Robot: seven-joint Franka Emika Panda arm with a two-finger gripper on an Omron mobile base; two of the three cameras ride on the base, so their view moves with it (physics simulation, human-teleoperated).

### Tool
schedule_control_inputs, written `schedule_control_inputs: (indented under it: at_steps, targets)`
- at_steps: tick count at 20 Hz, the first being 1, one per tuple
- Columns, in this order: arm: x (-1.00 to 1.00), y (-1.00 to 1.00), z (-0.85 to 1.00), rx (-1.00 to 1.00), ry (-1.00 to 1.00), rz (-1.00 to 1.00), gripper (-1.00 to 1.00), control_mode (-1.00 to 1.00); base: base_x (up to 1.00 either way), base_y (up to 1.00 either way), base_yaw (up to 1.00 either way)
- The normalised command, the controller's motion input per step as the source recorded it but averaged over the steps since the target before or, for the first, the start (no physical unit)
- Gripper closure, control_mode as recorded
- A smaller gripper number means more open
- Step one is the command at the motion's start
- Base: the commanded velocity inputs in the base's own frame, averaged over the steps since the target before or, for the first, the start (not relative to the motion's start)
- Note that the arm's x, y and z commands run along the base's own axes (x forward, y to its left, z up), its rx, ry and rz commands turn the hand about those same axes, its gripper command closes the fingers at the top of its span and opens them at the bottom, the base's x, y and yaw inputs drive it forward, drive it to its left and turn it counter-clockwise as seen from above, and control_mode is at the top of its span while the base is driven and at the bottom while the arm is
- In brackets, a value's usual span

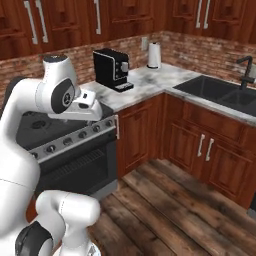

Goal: Navigate to the fridge.

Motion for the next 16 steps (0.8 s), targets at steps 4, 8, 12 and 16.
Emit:
schedule_control_inputs:
  at_steps: [4, 8, 12, 16]
  targets:
    - [0.00, 0.00, 0.00, 0.00, 0.00, 0.00, -1.00, 1.00, 1.00, -0.01, -0.45]
    - [0.00, 0.00, 0.00, 0.00, 0.00, 0.00, -1.00, 1.00, 1.00, -0.26, -0.06]
    - [0.00, 0.00, 0.00, 0.00, 0.00, 0.00, -1.00, 1.00, 0.86, -0.48, -0.54]
    - [0.00, 0.00, 0.00, 0.00, 0.00, 0.00, -1.00, 1.00, 0.36, -0.17, -0.86]
